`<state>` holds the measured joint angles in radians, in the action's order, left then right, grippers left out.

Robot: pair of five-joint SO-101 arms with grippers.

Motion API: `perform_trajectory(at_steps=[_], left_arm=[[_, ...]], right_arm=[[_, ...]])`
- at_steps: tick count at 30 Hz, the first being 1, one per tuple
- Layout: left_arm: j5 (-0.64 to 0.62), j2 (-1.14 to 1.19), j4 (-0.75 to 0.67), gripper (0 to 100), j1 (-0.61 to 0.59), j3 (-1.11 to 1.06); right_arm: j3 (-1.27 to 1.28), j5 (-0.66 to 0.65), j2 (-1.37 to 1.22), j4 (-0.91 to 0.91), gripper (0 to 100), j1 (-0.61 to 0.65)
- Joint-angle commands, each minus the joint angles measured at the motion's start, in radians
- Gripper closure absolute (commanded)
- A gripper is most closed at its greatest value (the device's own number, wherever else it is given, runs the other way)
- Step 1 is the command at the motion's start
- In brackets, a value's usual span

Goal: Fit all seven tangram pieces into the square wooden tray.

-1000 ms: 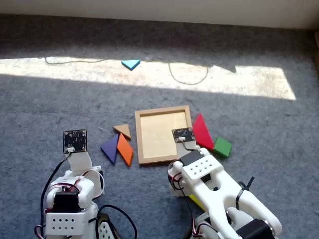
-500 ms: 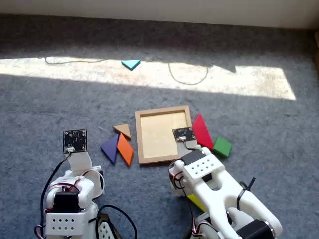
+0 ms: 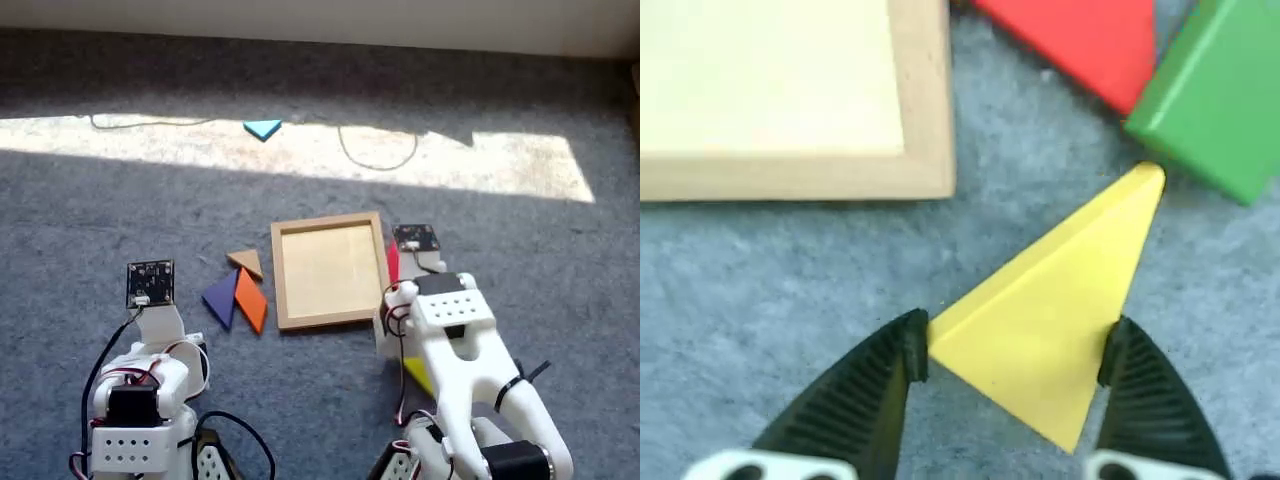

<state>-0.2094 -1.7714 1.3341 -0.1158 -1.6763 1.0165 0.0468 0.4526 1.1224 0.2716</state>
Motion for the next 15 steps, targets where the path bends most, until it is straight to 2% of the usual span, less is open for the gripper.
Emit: perform_trajectory(at_steps=[1, 11, 15], left_arm=[[-0.005, -0.045, 0.006, 99, 0.007, -0.021], [-0.005, -0.045, 0.006, 99, 0.007, -0.021], [-0.005, -0.045, 0.006, 99, 0.007, -0.021]], right_arm=[[-0.120, -0.012, 0.010, 0.001, 79.3, -0.018], [-0.341, -0.012, -0.001, 0.001, 79.3, -0.010], [-0.357, -0.012, -0.002, -0.004, 78.9, 0.041]])
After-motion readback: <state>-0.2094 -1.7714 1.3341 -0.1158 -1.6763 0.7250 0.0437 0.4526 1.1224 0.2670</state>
